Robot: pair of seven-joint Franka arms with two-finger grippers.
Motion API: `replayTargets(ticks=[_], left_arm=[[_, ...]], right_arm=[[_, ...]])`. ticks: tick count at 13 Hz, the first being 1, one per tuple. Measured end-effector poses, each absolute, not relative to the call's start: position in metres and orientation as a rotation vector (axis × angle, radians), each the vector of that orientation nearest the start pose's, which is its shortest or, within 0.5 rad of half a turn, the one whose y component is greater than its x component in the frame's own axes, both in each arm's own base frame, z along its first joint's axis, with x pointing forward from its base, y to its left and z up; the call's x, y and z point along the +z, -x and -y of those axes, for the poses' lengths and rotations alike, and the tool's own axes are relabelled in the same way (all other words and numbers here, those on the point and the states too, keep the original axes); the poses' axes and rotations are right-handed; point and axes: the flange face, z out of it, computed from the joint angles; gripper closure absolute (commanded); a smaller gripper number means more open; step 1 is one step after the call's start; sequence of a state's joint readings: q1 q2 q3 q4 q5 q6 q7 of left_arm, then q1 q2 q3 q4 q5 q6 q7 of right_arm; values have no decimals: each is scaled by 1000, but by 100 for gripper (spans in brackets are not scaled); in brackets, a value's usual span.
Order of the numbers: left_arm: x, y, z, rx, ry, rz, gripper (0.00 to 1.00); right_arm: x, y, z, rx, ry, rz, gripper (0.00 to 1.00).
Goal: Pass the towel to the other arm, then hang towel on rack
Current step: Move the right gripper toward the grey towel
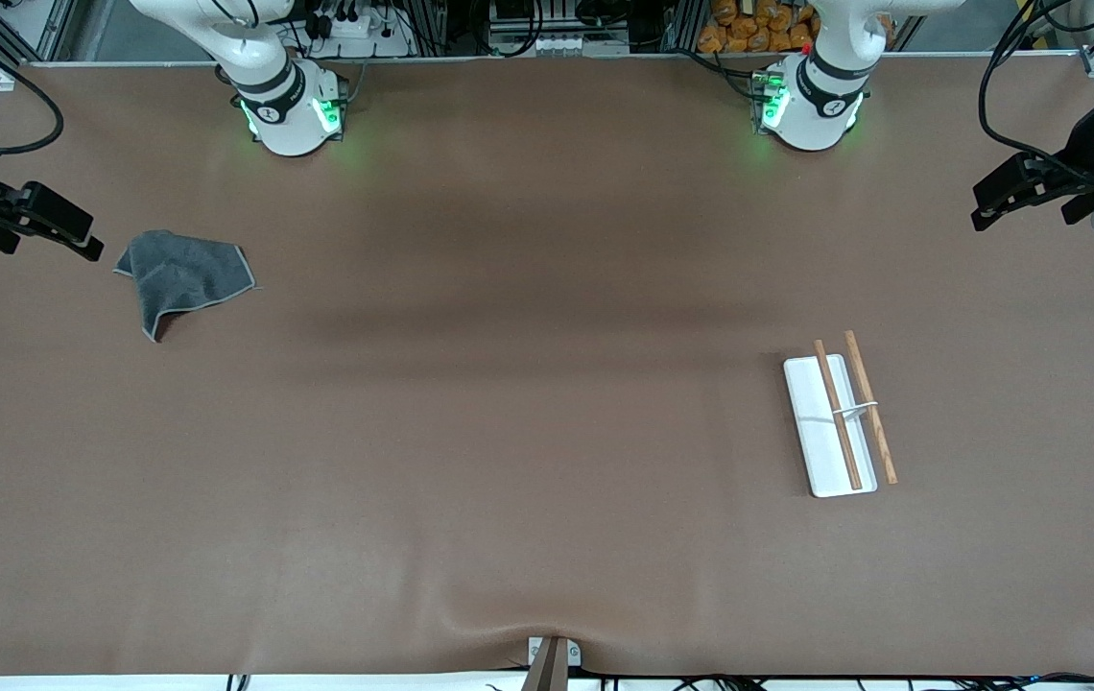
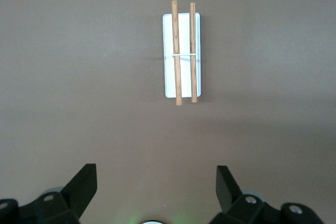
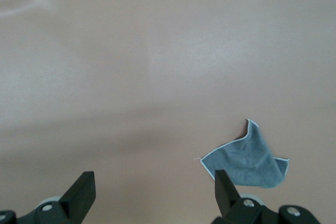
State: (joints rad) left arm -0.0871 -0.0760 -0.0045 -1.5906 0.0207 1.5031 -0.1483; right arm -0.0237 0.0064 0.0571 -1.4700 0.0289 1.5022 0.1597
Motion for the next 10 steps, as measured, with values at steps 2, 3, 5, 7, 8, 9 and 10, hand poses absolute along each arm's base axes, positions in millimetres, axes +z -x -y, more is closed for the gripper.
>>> replayTargets(ticks=[2,3,5,7,8,9,10], left_arm=[[651,-521,46,17,3118,90,0],[652,-521,46,14,3118,90,0],[656,-521,45,3,3118,93,0],[656,-521,43,5,3118,99,0],[657,-522,41,4,3118,104,0],[656,-524,40,6,3117,107,0],[653,-526,40,13,3117,109,0]], right_arm=[[664,-549,-21,-43,3119,-190,0],[664,-549,-21,-44,3120,-190,0],[665,-549,-21,-46,3120,-191,0],[662,-550,-20,-38,3122,-194,0],[654,-553,-18,-15,3126,-198,0],[644,-558,-14,15,3130,-209,0],[633,-564,-3,45,3131,-237,0]])
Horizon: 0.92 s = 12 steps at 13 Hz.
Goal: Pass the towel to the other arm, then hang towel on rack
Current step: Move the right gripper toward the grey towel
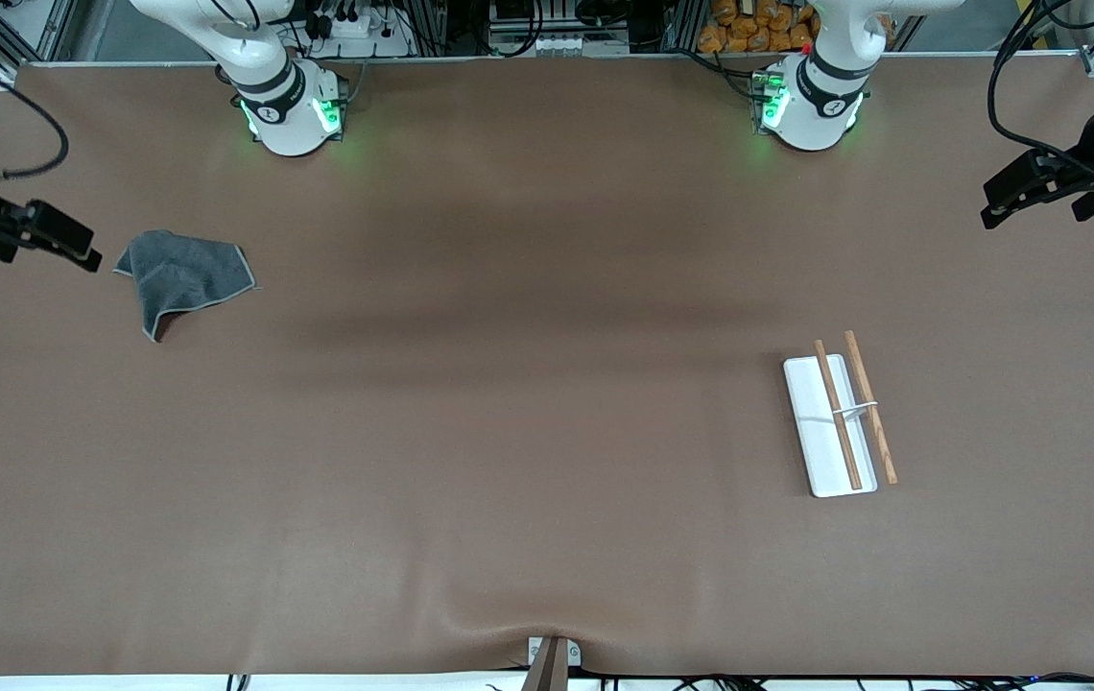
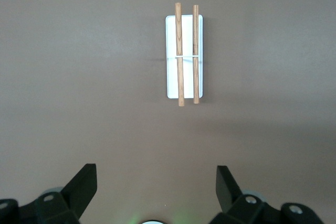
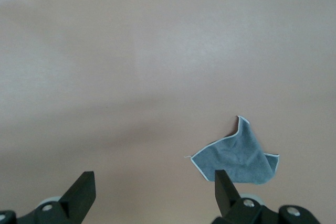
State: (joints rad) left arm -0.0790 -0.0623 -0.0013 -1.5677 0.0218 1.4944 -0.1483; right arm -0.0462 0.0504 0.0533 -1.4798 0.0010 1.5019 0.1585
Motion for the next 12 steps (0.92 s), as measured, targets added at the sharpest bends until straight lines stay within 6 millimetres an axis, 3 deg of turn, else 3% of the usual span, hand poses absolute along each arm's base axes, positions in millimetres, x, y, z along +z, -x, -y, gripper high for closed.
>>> replayTargets(ticks=[2,7,9,12], left_arm=[[648,-529,40,29,3116,108,0],[648,-531,40,28,3115,110,0],[652,-531,40,15,3117,111,0],[655,-531,40,5,3117,114,0]], right_arm=[[605,-574,33,128,3126,-332,0],[504,-592,139,408,3054,-579,0],[463,-594,162,521,3047,-646,0],[399,-597,170,717,3089,-801,0]])
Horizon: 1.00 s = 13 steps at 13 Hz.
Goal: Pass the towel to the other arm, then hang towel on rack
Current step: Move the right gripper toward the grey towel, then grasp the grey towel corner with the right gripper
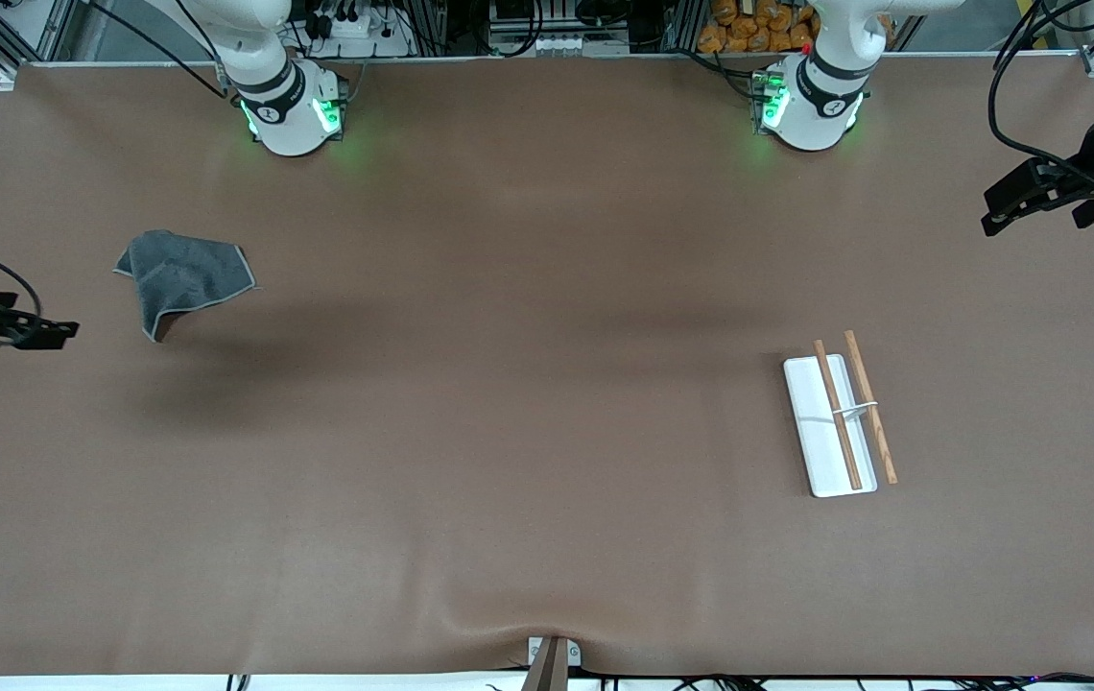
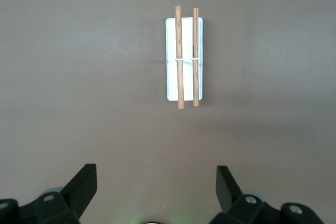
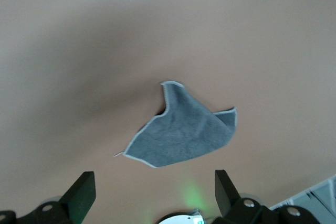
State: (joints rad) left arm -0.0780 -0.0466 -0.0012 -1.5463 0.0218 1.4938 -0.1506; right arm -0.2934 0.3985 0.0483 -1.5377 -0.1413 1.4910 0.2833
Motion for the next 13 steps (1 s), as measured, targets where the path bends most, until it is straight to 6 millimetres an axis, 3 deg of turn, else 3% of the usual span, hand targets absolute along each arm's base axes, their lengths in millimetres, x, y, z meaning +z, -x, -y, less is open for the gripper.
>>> replayTargets(ticks=[5,9,13], left_arm=[[655,-531,32,5,3116,137,0],[652,-532,32,15,3116,136,0],[647,-534,33,30,3115,133,0]], right_arm=[[321,-587,179,940,3086,-852,0],[254,-579,182,848,3165,-868,0],[216,-566,185,877,3150,-888,16]])
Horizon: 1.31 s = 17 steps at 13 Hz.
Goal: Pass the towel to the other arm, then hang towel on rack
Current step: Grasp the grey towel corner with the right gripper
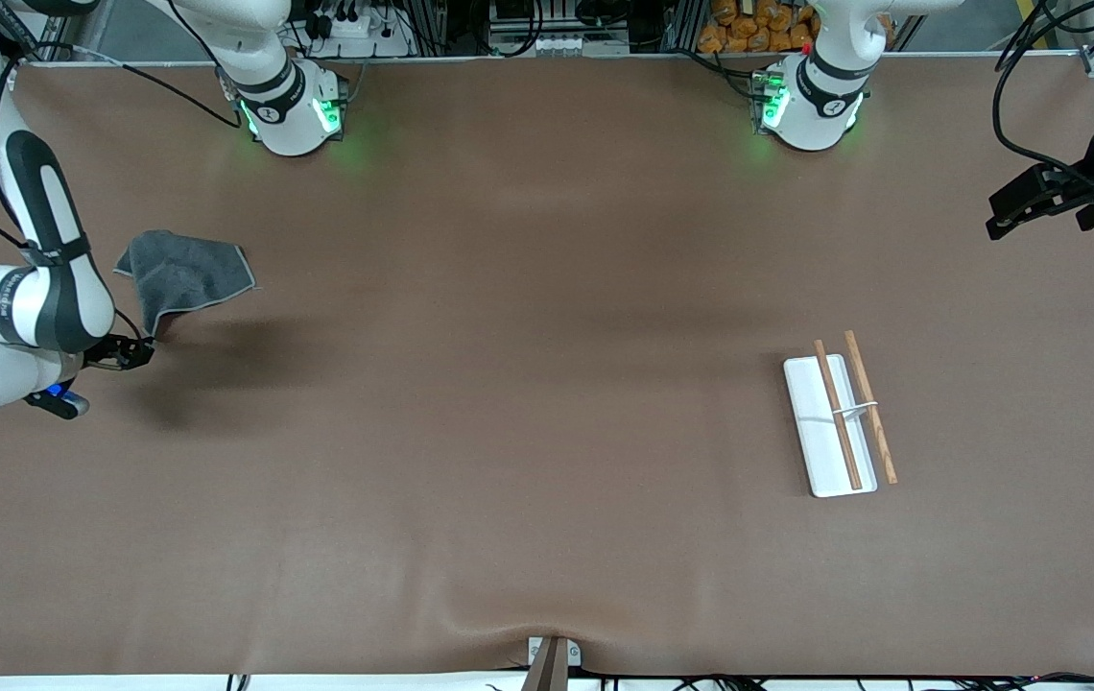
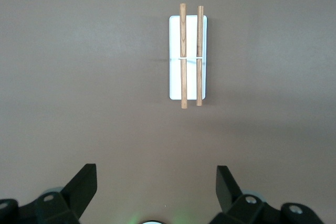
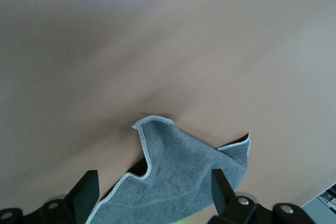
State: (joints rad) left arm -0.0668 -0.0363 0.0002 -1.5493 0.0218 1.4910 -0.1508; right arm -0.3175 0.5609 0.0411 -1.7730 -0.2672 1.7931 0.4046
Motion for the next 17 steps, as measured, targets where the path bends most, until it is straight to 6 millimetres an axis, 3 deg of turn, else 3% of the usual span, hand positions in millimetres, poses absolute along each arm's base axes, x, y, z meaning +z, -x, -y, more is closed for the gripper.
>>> replayTargets(ticks=[1,6,12,15,17], left_arm=[[645,-534,33,38,3114,133,0],[642,-535,34,51,3113,132,0],[638,-537,35,62,3112,129,0],[637,-537,38,64,3112,121,0],[633,-540,40,75,3111,114,0]], right_arm=[[209,-564,186,895,3144,-895,16],[183,-558,184,955,3125,-933,46],[167,-550,182,1012,3110,-924,49],[160,-546,181,1035,3104,-919,99],[158,-545,180,1042,3102,-917,100]])
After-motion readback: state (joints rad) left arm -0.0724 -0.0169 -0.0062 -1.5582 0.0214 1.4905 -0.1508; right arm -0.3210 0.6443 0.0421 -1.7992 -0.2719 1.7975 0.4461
